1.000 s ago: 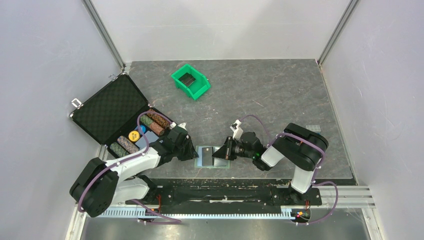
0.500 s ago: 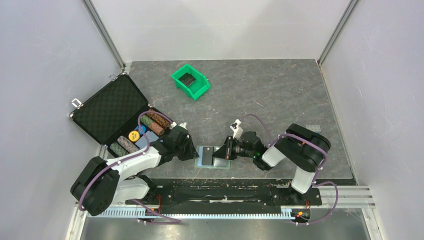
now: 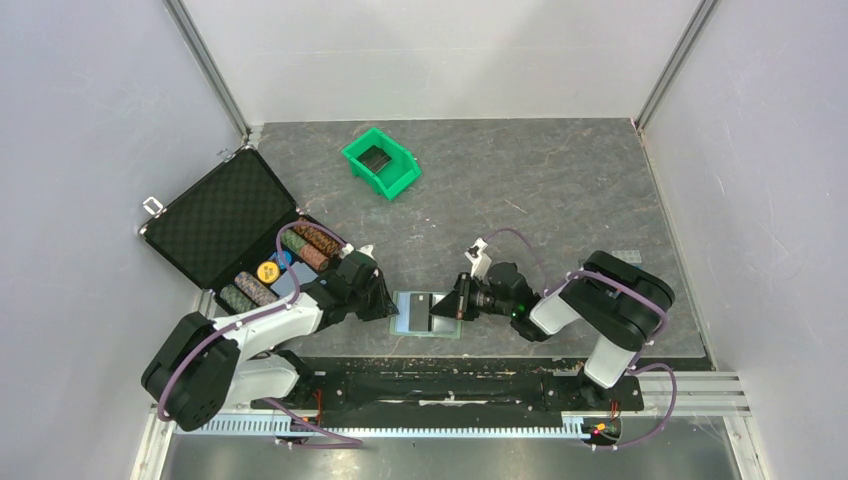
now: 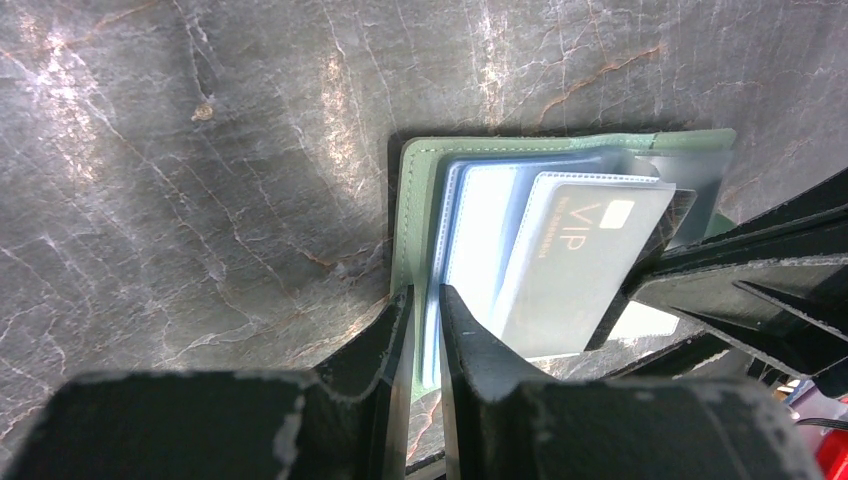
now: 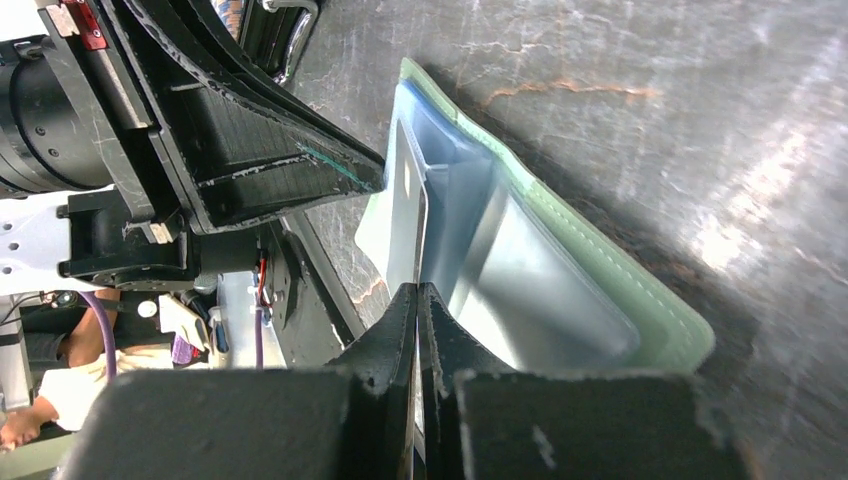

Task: Take the credit cards out of the card holder
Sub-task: Remove the credit card from the card holder, then place the credit card in the storage box.

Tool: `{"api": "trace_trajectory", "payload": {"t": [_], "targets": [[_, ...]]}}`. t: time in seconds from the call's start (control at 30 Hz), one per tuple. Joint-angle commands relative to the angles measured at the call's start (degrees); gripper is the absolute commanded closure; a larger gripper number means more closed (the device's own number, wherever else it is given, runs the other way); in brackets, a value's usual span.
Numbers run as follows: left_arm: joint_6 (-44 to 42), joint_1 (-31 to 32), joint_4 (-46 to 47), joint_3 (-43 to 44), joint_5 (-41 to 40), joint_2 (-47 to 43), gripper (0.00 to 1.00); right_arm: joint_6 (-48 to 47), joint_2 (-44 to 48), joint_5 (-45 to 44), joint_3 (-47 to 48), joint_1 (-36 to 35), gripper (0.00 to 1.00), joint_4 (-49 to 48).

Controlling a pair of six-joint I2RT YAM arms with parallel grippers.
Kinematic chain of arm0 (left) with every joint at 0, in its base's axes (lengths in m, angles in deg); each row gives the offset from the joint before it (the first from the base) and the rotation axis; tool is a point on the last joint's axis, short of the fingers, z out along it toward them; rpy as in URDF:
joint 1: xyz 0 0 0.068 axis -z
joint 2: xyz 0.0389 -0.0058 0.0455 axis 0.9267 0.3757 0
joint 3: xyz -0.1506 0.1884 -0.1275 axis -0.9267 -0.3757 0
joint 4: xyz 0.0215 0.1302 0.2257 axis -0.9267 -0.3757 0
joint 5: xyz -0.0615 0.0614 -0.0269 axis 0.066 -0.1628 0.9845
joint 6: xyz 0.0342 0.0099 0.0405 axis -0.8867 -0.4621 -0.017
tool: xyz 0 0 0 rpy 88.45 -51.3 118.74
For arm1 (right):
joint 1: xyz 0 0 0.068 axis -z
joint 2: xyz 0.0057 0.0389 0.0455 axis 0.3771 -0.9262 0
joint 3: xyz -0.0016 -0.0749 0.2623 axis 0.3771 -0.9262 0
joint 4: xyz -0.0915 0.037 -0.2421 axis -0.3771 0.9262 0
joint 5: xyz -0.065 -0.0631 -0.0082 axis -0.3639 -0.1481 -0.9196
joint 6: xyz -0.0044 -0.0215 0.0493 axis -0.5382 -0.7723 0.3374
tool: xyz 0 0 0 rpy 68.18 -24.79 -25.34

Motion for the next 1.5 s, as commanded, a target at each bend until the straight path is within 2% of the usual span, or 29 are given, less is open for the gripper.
{"api": "trace_trajectory", "payload": {"t": [0.0,0.3,0.43,0.53,0.63,0.7,0.77,0.83,0.93,1.1,1.3,1.47], "targets": [[-0.4,0.3,-2.6,-0.8,-0.9,1.3,0.78,-0.5,2.8,0.4,-2.6,1.5,1.0,-2.2],[0.2,0.3,-2.5,-1.4,-1.2,-0.3,0.78,-3.7,8.1,1.4,-3.0,3.4,1.0,5.7],[0.2,0.2,-3.3,-0.5,-0.5,-0.5,0.78,-7.4,14.1,-0.4,-3.8,5.5,1.0,15.0],[0.0,0.3,-4.2,0.7,0.6,-2.0,0.78,-14.5,20.9,-1.7,-2.7,6.9,1.0,23.8],[-1.1,0.3,-5.8,3.4,2.7,-4.1,0.71,-23.3,25.4,0.4,0.6,9.1,1.0,33.9],[-2.4,0.3,-8.2,6.5,4.2,-5.3,0.58,-28.2,27.8,3.7,2.2,10.4,1.0,38.3],[-4.7,0.2,-10.4,10.0,6.4,-6.2,0.51,-31.7,29.8,7.1,4.2,11.1,1.0,42.4],[-7.2,0.3,-12.3,13.3,8.8,-7.3,0.48,-34.5,31.4,11.8,5.4,11.1,1.0,45.0],[-10.7,0.3,-12.1,16.0,14.5,-9.1,0.48,-36.9,32.9,21.6,5.8,11.2,1.0,46.2],[-16.5,0.4,-9.0,17.6,27.7,-9.6,0.49,-38.6,35.5,26.4,4.3,11.0,1.0,47.5],[-20.9,1.2,-10.1,20.2,34.5,-8.8,0.49,-34.8,37.3,31.4,1.1,10.0,1.0,41.4],[-26.3,3.0,-14.8,23.5,35.9,-6.7,0.5,-33.7,37.8,32.2,1.3,7.9,1.0,40.2]]}}
